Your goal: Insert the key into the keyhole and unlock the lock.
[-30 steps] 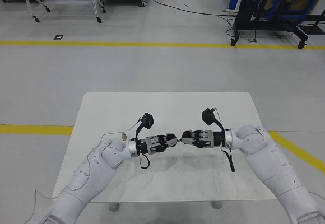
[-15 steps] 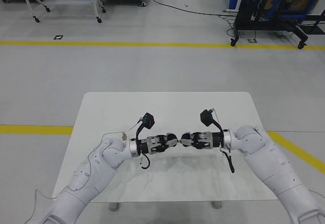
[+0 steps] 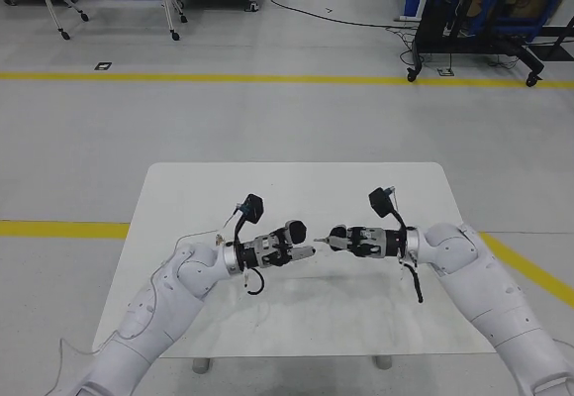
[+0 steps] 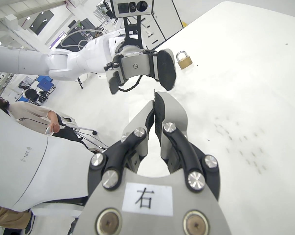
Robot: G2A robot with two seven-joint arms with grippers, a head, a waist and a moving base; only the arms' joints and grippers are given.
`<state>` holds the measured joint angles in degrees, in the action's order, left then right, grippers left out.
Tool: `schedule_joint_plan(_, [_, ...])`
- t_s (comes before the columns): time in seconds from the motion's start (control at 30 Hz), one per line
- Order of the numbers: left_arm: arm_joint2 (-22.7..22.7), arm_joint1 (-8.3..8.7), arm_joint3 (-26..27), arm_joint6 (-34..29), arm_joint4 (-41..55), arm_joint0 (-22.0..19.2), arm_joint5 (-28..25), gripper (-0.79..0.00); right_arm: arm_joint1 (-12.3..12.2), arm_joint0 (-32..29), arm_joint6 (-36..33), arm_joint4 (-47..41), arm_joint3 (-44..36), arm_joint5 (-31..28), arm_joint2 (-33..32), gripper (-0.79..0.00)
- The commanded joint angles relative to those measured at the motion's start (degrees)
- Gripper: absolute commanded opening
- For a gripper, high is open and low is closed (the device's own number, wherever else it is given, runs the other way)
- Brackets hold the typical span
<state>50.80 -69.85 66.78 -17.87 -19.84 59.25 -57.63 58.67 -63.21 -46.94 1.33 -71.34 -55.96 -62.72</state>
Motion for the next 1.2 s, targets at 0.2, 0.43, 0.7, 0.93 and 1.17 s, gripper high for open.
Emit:
schedule_joint_plan(0.2, [7.03, 1.89, 5.02, 5.46, -4.94, 4.47, -0.37, 0.000, -1.83, -4.39, 4.01, -5.59, -0.59, -2.04, -6.45, -0.785])
schedule_joint_plan(0.43, [7.64, 2.02, 5.86, 6.09, -5.26, 4.99, -0.37, 0.000, -2.09, -4.98, 3.65, -5.57, -1.15, -2.04, -7.16, -0.785])
schedule_joint_plan(0.7, [11.58, 3.10, 16.37, 7.87, -14.44, 10.95, 6.57, 0.000, -2.09, -4.98, 3.65, -5.57, -1.15, -2.04, -7.16, -0.785])
schedule_joint_plan(0.93, [25.50, 5.83, 34.80, 14.79, -26.95, 29.89, 14.29, 0.000, -2.09, -4.98, 3.65, -5.57, -1.15, -2.04, -7.16, -0.785])
schedule_joint_plan(1.17, [35.73, 7.02, 39.57, 17.72, -28.86, 41.06, 17.78, 0.000, -2.09, -4.98, 3.65, -5.57, -1.15, -2.04, -7.16, -0.785])
